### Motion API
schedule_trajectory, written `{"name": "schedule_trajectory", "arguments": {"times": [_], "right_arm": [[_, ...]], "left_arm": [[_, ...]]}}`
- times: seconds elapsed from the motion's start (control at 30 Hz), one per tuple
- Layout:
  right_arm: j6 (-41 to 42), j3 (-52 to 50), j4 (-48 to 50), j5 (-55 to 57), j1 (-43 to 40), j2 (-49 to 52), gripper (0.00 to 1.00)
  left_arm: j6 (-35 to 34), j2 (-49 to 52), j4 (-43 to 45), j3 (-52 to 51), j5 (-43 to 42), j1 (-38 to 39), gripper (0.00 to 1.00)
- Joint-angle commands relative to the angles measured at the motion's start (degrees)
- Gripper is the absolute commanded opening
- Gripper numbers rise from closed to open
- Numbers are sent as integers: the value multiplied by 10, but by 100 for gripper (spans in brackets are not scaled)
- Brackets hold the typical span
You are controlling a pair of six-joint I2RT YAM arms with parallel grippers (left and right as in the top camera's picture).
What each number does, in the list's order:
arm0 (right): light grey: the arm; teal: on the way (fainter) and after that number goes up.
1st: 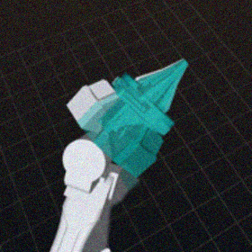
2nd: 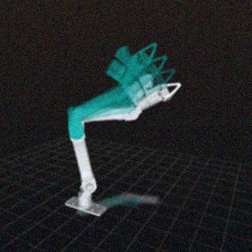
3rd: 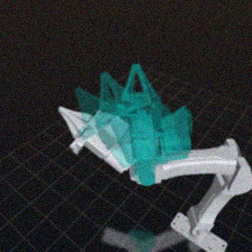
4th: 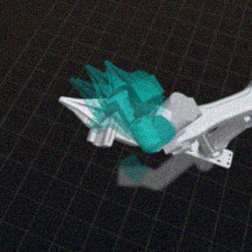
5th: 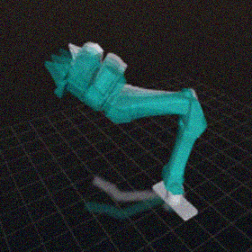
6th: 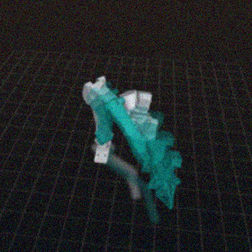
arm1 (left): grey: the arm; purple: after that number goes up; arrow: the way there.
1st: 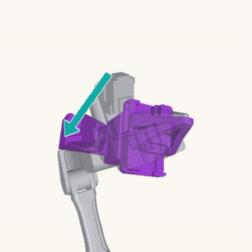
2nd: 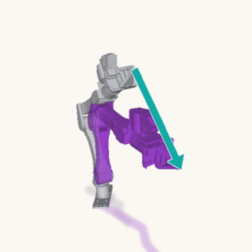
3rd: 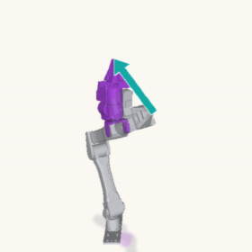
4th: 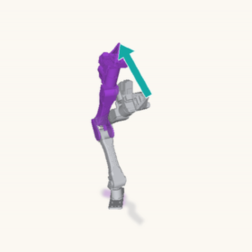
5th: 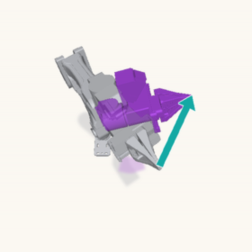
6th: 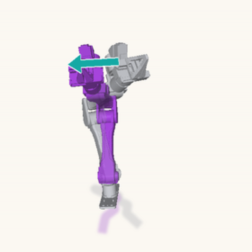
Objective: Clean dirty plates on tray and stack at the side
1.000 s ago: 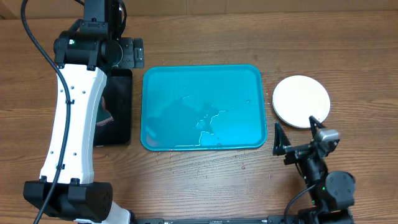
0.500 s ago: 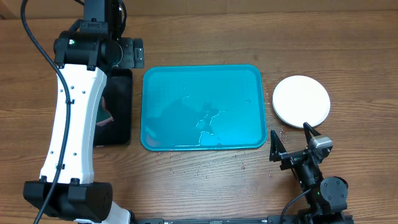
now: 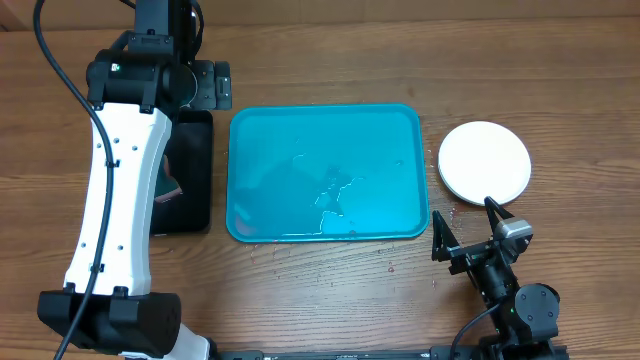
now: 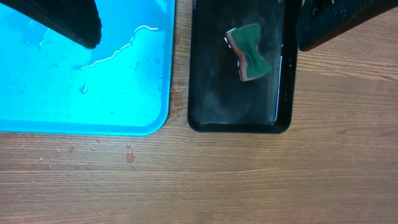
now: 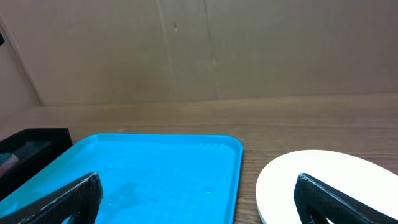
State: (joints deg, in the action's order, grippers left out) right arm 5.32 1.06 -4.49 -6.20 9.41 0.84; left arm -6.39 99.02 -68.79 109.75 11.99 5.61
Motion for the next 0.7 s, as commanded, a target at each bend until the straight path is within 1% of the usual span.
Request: {"name": "schedule_trajectory", "arguments": {"times": [0.0, 0.23, 0.33, 0.43, 0.53, 0.6, 0.67], "right_arm": [[-5, -6, 4, -9, -3, -7, 100], [-5, -6, 4, -9, -3, -7, 100], [-5, -6, 4, -9, -3, -7, 100], [-5, -6, 4, -9, -3, -7, 100], [-5, -6, 4, -9, -3, -7, 100], [-5, -6, 4, -9, -3, -7, 100], [-5, -6, 4, -9, -3, -7, 100]], "left_arm": [[2, 3, 1, -2, -5, 1, 100], [2, 2, 0, -2, -5, 2, 100], [2, -26, -1, -2, -4, 12, 100], [7, -87, -11, -2, 8, 21, 100], [6, -155, -3, -13, -1, 21, 100], [5, -215, 33, -47, -1, 19, 100], [7, -276, 89, -103, -14, 13, 100]]}}
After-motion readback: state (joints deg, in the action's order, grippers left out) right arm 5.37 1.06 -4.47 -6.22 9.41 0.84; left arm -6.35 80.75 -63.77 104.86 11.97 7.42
